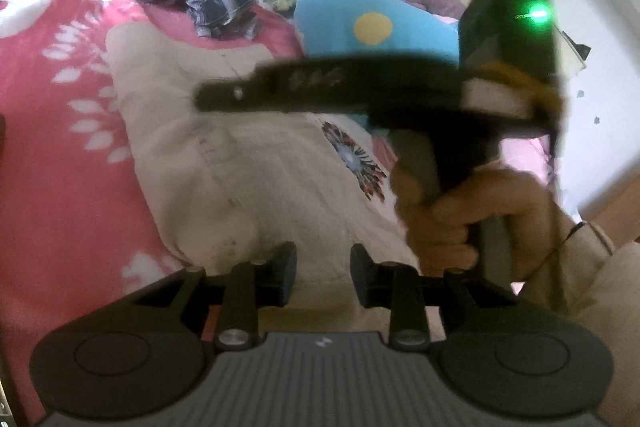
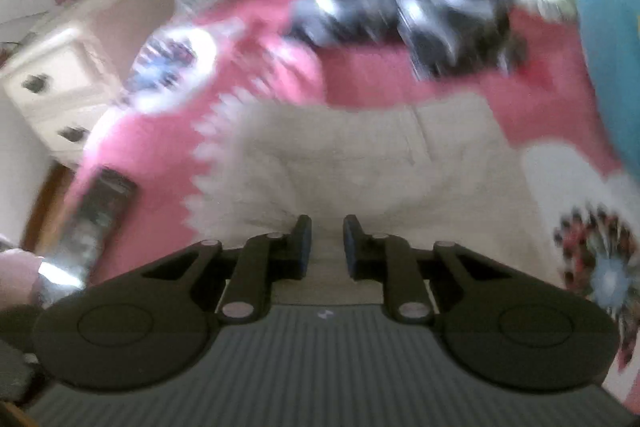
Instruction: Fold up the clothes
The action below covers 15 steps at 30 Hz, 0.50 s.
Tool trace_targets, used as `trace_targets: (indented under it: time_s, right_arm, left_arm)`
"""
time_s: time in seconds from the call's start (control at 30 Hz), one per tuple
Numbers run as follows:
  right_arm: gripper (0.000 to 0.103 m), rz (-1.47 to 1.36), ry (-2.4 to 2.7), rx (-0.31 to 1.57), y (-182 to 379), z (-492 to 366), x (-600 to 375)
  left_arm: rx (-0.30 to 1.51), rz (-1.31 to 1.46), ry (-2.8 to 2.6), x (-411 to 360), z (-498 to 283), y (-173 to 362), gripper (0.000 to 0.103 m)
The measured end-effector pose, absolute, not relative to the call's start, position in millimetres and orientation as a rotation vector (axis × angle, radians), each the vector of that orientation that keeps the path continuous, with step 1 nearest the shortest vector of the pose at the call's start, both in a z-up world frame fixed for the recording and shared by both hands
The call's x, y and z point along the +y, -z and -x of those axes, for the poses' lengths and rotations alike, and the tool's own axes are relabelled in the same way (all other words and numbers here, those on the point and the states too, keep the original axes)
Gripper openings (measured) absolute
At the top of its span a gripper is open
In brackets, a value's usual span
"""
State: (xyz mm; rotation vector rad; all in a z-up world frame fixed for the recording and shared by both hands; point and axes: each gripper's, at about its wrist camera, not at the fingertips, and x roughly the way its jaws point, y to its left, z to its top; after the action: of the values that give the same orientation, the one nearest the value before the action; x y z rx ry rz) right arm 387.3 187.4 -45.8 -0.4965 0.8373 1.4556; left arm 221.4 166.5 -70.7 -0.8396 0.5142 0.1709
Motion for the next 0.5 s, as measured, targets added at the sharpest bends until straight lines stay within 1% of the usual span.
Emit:
trace_targets:
  time_s: [0.13,0.2,0.27,0.37,0.5]
  right_arm:
    - [0.019,0.597,-1.554,0.901,62.0,-369.5,199.6]
    - [0.021,0.602,-1.543,0.908,77.1,-368.5,202.5]
    - [0.020,0.571,-1.535,0.933,76.4,-371.9,199.2]
    - [0.021,0.605,-1.555,0.877,61.8,-366.0,201.2]
    - [0.021,0.535,-1.580,0.784,44.2,-369.4,220.0]
  left_arm:
    - [0.517,0.844,-0.190,169.5,-221.4,70.6,0.030]
    - [0.513,0.860,-0.186,172.5,-220.8,71.8,0.030]
    - [0.507,0.857,-0.188,173.1,-219.5,70.0,0.030]
    - [0.503,0.858,-0.191,173.0,-217.9,69.1,0.030]
    - [0.499,0.880,-0.199,177.7,-217.5,70.5,0.030]
